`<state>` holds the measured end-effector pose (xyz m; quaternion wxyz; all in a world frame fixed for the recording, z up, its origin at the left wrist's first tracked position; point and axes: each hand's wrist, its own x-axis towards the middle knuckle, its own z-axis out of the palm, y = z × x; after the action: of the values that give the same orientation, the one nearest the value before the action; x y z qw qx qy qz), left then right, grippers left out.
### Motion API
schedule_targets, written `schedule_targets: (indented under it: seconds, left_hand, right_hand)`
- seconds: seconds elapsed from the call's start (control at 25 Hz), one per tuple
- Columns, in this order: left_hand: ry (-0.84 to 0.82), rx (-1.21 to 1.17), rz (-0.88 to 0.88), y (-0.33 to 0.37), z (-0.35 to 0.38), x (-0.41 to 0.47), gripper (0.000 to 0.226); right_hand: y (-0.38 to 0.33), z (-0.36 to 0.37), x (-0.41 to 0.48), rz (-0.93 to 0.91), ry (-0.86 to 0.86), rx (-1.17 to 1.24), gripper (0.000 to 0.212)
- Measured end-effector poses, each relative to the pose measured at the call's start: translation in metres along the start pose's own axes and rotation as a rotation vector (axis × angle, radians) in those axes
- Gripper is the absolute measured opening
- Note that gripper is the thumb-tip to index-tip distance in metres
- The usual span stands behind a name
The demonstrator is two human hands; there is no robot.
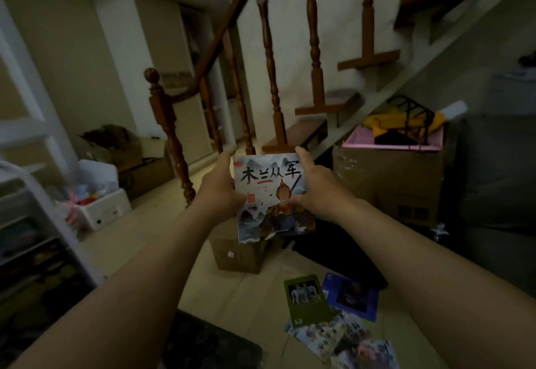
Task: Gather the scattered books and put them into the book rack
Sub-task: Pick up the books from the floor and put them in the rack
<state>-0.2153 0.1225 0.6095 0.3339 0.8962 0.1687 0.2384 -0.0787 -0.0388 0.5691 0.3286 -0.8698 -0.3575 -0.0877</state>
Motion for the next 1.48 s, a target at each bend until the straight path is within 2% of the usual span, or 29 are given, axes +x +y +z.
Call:
schedule_targets:
  seconds: [0.32,0.48,0.68,0.88,1.04,1.48]
  left_hand:
    - [0.168,0.135,0.055,-0.004,-0.14,-0.07,0.089]
    - [0.289,0.211,0.039,-0.019,-0.208,-0.114,0.087]
    - [0.384,0.29,-0.051,-0.05,-0.276,-0.168,0.087]
    - [0.48,0.458,-0.117,-0.082,-0.326,-0.218,0.083]
    - [0.532,0.657,-0.173,-0.106,-0.358,-0.242,0.078]
    - [0.555,0.884,-0.324,-0.17,-0.375,-0.279,0.068]
  right_hand:
    - [-0.149,-0.012,-0.009,-0.223,-0.002,-0.073,0.113]
    - [-0.228,0.001,-0.018,-0.301,-0.048,0.024,0.11]
    - [-0.318,0.034,-0.036,-0.365,-0.164,0.153,0.096]
    - [-0.392,0.074,-0.055,-0.403,-0.318,0.278,0.096]
    - [-0.435,0.101,-0.066,-0.442,-0.347,0.355,0.094]
    - [-0.479,0.151,-0.094,-0.497,-0.547,0.409,0.096]
